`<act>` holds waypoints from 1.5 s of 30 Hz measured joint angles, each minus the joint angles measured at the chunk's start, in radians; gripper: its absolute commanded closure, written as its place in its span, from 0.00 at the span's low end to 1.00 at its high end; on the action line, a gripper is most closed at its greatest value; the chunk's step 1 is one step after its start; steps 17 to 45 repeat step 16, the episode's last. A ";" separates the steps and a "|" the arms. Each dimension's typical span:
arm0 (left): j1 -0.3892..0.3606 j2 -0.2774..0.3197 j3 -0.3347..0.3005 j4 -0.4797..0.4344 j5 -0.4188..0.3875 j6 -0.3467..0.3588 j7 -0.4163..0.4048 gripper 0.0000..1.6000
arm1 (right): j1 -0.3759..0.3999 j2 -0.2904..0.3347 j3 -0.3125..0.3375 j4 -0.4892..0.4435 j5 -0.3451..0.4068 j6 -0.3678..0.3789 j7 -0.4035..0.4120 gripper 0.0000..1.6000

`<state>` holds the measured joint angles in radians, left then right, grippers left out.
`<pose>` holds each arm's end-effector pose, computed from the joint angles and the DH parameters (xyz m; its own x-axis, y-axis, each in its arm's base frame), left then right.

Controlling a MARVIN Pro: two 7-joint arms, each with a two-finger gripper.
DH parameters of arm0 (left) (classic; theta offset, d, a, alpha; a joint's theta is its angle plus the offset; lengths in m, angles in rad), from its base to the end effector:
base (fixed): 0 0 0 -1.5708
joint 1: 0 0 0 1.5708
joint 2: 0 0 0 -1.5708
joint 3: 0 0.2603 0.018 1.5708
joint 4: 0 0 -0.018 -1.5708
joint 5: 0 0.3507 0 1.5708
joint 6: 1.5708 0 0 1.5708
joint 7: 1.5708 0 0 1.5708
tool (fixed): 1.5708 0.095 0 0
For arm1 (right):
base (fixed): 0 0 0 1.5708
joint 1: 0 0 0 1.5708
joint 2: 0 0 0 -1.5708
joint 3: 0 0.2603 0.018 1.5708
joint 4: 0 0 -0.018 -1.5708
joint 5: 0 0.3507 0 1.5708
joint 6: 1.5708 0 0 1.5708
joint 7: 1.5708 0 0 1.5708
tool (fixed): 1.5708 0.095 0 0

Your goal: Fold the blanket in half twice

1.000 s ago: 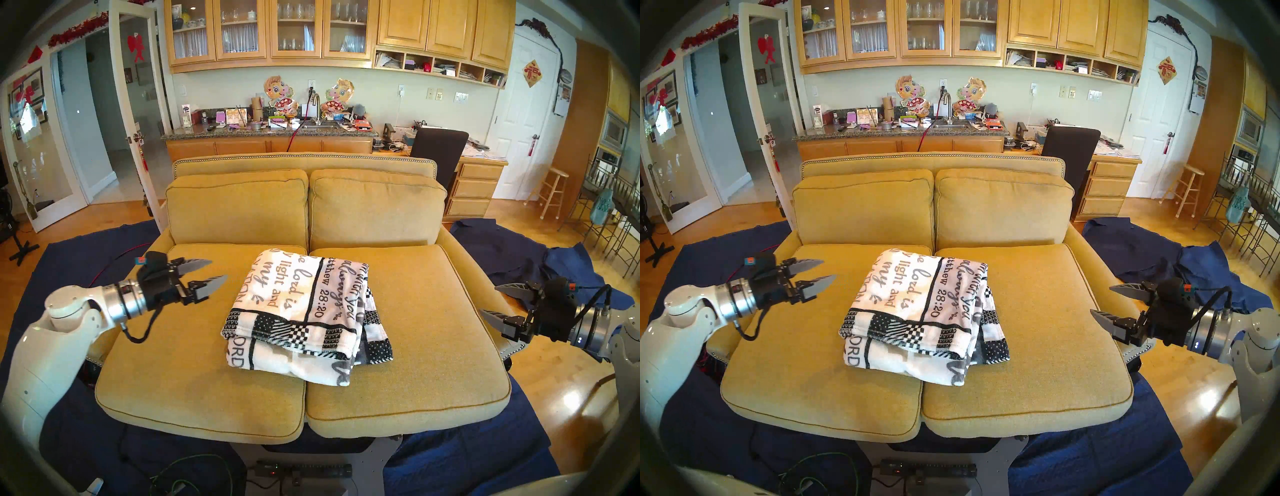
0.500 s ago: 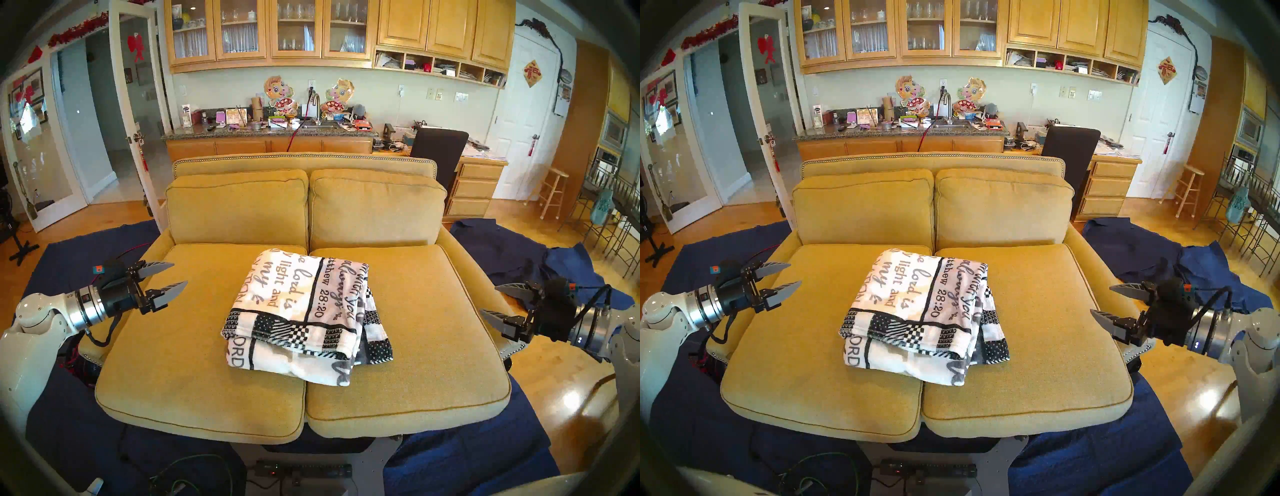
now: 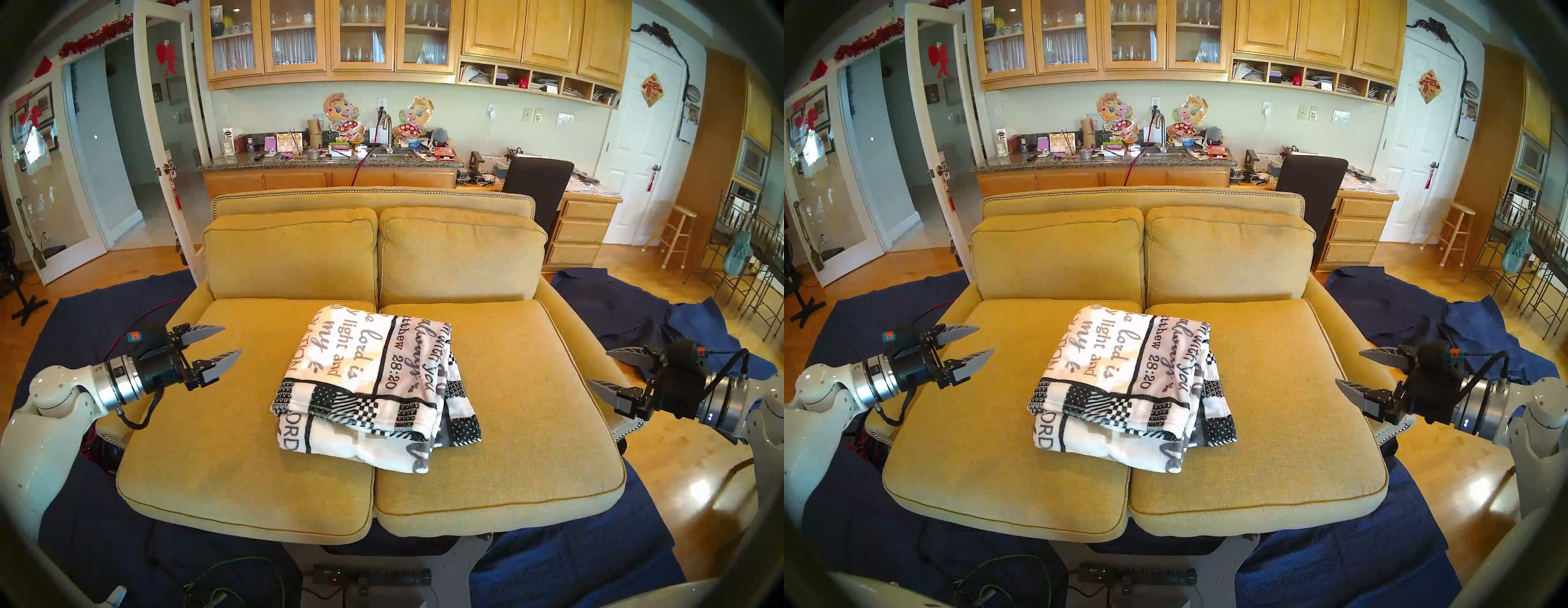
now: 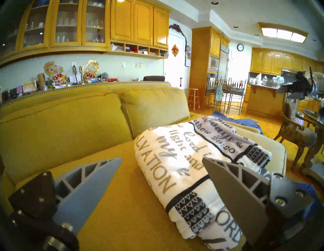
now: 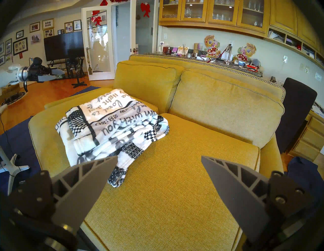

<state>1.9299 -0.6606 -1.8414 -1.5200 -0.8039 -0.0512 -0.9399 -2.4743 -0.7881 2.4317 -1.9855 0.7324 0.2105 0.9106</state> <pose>0.3630 0.2305 -0.2402 0.1466 -0.1260 0.9811 -0.6801 -0.7331 0.0075 0.2796 -0.2286 -0.1582 0.2629 0.2812 0.9229 0.6232 -0.7797 0.0601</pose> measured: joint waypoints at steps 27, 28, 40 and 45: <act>0.001 0.002 -0.018 -0.036 0.037 0.035 0.066 0.00 | 0.000 0.000 0.000 0.000 0.000 0.000 0.000 0.00; 0.001 0.002 -0.018 -0.036 0.037 0.035 0.066 0.00 | 0.000 0.000 0.000 0.000 0.000 0.000 0.000 0.00; 0.001 0.002 -0.018 -0.036 0.037 0.035 0.066 0.00 | 0.000 0.000 0.000 0.000 0.000 0.000 0.000 0.00; 0.001 0.002 -0.018 -0.036 0.037 0.035 0.066 0.00 | 0.000 0.000 0.000 0.000 0.000 0.000 0.000 0.00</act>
